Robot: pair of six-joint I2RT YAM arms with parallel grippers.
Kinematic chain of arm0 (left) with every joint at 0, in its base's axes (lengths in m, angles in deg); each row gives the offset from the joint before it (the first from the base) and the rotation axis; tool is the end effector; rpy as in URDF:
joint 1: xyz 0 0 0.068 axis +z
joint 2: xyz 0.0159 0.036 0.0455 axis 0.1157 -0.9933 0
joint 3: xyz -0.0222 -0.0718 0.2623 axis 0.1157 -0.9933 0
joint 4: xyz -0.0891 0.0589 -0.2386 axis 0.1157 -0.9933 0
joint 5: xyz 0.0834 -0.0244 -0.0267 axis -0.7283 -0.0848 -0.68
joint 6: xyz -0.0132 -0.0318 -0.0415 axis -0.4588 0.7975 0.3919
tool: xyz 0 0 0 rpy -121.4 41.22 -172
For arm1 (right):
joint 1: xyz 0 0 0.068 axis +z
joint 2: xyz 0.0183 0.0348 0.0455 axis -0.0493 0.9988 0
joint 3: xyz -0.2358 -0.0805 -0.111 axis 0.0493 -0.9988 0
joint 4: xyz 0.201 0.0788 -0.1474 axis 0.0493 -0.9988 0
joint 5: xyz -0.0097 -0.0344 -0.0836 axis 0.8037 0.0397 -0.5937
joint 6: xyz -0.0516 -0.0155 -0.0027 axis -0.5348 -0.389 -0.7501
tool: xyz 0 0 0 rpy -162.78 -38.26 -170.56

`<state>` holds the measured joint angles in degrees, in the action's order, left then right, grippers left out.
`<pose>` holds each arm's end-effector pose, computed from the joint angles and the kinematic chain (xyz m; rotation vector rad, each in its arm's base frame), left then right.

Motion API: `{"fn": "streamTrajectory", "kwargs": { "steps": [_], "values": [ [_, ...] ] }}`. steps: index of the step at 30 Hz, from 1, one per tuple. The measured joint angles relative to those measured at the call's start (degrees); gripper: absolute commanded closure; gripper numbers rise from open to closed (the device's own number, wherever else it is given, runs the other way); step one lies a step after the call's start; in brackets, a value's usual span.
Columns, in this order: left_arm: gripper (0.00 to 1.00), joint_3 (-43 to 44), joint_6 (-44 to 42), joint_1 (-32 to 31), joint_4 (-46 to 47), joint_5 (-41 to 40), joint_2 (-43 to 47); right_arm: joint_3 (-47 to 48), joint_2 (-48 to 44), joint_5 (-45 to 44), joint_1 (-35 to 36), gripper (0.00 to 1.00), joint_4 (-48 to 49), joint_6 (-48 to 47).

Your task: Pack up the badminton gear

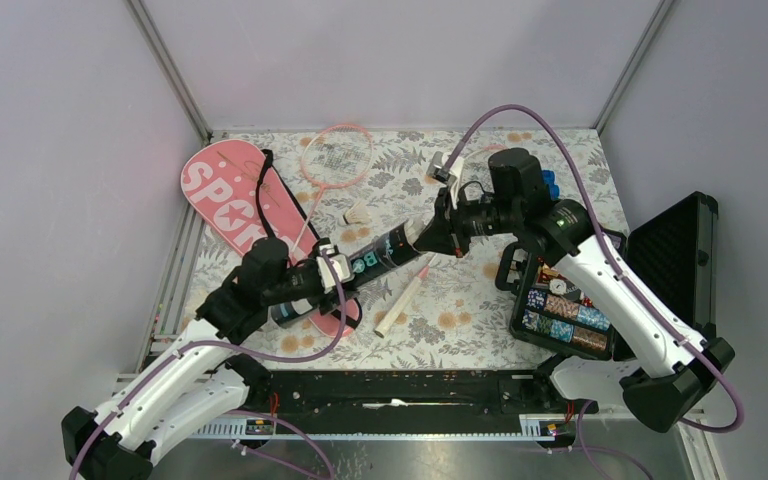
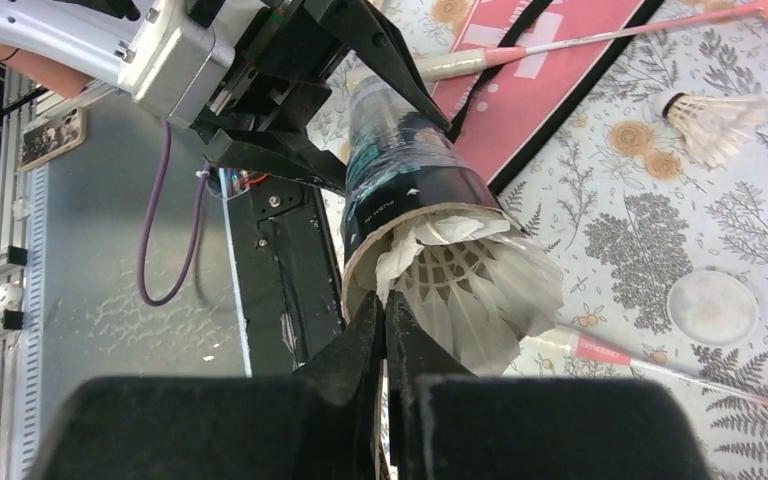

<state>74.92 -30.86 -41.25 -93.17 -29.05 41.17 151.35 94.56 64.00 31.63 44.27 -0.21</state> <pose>0.1308 -0.1108 0.2793 1.3038 1.4920 -0.5608 0.1960 0.1638 0.4086 -1.1446 1.6949 1.0640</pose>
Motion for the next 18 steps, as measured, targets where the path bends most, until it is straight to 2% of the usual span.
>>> {"fn": "streamTrajectory", "kwargs": {
  "steps": [18],
  "values": [
    [0.78, 0.0, -0.1, 0.0, -3.2, -0.1, 2.2, -0.3, 3.7, 3.2, 2.3, 1.0, 2.8, 0.9]
  ]
}}
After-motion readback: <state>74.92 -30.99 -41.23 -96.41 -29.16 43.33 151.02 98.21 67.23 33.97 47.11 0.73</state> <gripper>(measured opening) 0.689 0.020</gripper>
